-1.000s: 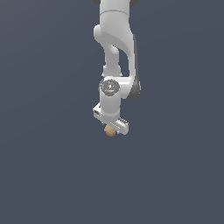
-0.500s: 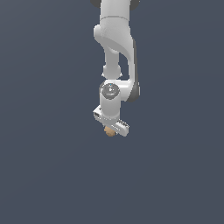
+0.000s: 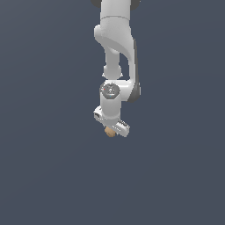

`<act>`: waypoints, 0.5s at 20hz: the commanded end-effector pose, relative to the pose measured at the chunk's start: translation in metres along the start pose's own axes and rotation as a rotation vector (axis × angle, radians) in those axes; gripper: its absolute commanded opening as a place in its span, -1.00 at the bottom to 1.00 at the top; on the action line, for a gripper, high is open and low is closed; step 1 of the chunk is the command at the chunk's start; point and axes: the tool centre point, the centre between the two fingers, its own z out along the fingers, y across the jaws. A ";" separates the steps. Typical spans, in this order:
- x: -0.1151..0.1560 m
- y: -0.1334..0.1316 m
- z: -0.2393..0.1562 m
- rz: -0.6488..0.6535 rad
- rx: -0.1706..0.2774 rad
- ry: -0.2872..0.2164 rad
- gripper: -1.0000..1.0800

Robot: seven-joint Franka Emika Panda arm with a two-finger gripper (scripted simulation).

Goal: Pick up the object and move it to a goal position.

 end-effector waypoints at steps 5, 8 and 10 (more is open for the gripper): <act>0.001 0.003 -0.017 0.000 0.000 0.000 -1.00; 0.002 0.006 -0.033 0.000 0.000 0.000 -1.00; 0.003 0.008 -0.047 0.001 0.001 0.000 -1.00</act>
